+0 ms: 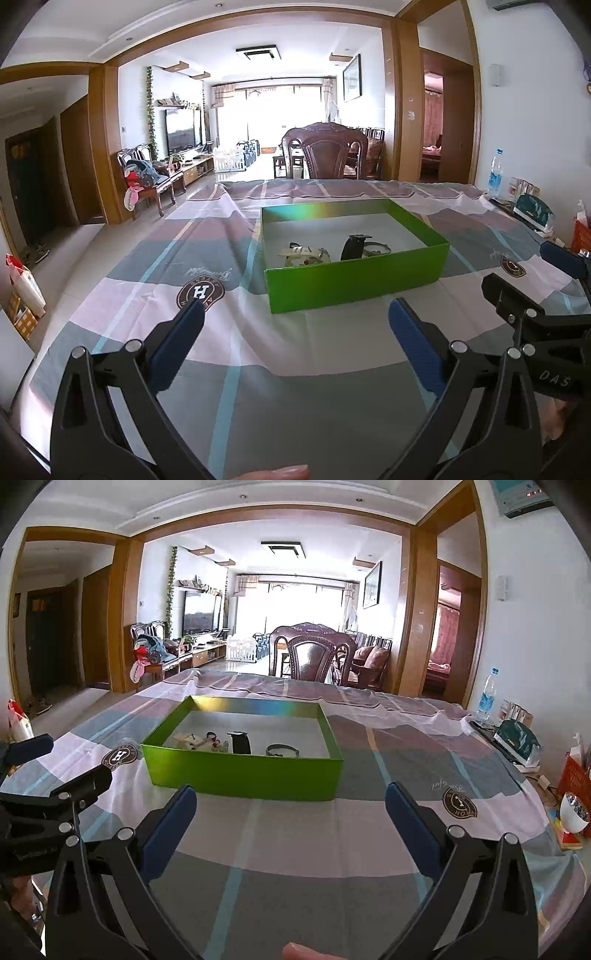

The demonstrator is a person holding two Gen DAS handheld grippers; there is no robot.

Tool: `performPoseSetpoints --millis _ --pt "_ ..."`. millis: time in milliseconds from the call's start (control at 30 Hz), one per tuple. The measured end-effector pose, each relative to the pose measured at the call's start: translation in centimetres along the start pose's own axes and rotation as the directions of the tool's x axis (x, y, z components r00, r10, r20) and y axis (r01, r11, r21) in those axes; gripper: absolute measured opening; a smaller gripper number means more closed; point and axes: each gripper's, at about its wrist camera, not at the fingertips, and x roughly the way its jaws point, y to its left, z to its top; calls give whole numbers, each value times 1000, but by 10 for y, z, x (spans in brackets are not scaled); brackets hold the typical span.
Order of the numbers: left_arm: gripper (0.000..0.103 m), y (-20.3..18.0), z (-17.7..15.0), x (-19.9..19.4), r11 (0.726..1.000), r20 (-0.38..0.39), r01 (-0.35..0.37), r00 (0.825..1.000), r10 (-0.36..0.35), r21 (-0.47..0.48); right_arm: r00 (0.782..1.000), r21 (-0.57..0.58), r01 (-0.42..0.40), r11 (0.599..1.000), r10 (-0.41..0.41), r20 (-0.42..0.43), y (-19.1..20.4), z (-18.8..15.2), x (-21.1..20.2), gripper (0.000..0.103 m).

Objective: Organize jewelry

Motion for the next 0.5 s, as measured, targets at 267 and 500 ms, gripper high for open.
performPoseSetpoints --millis 267,500 --pt "99 -1 0 1 1000 -1 0 1000 0 2 1000 10 -8 1000 8 -8 0 1 0 100" --pt "99 -1 0 1 1000 -1 0 1000 0 1 1000 10 -7 1000 7 -9 0 1 0 100"
